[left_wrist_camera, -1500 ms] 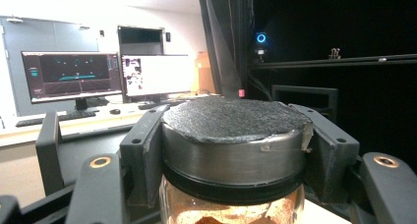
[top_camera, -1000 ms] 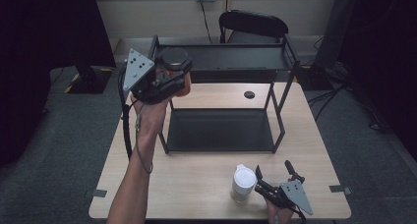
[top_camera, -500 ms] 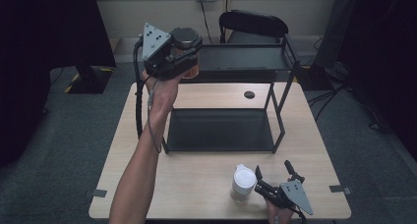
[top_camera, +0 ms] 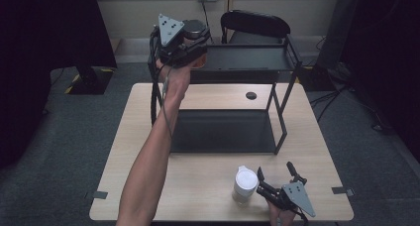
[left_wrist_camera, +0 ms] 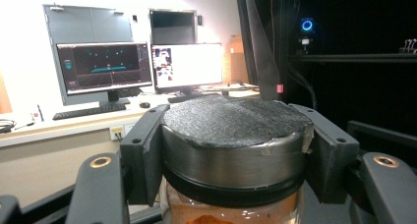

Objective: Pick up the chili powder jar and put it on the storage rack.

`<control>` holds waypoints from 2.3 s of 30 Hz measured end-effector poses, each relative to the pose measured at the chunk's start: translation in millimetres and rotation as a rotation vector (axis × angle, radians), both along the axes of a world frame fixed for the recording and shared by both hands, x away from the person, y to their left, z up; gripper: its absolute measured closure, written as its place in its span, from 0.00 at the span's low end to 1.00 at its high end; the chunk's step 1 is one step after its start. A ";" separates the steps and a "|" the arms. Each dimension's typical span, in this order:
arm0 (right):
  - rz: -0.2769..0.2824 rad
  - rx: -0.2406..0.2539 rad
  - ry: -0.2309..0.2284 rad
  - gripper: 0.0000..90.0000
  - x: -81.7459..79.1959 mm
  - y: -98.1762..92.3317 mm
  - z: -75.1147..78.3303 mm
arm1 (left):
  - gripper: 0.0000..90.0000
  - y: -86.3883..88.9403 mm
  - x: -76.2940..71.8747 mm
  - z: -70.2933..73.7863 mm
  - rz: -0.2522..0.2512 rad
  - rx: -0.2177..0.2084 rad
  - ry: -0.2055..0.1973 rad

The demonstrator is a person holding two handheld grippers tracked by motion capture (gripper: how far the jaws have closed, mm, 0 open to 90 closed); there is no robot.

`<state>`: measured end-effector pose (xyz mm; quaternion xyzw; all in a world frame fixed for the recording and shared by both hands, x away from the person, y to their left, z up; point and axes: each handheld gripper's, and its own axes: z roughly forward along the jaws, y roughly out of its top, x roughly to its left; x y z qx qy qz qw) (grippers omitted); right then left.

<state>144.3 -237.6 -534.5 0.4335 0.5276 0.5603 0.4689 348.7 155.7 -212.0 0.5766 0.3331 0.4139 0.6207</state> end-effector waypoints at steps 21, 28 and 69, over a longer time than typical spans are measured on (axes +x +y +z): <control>0.001 -0.001 0.000 0.02 0.0 -0.2 0.0 | 0.39 2.1 10.1 0.6 -0.012 0.011 0.053; 0.004 -0.001 0.000 0.02 0.1 -0.6 -0.1 | 0.39 2.1 9.7 1.7 -0.012 0.017 0.056; 0.005 -0.001 0.000 0.02 0.1 -0.7 0.0 | 0.00 27.0 -44.6 -43.1 -0.065 -0.044 -0.066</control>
